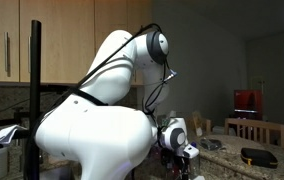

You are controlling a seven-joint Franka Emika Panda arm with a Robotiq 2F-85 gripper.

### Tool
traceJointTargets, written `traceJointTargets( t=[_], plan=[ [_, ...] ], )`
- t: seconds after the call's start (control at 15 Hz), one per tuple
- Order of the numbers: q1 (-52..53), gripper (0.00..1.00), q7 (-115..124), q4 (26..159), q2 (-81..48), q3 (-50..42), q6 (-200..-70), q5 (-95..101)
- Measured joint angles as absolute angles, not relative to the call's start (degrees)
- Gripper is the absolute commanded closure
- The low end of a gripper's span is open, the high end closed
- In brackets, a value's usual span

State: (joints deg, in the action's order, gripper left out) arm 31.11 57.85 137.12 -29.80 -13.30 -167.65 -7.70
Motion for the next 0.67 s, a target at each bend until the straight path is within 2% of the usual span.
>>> traceJointTargets(
  t=[0.33,0.67],
  plan=[
    [28.8,0.00,59.9,136.8,-30.2,-14.3,-167.6,-7.7],
    [23.4,0.00,59.5,136.5,-30.1,-5.8,-167.7,-7.7]
  ],
)
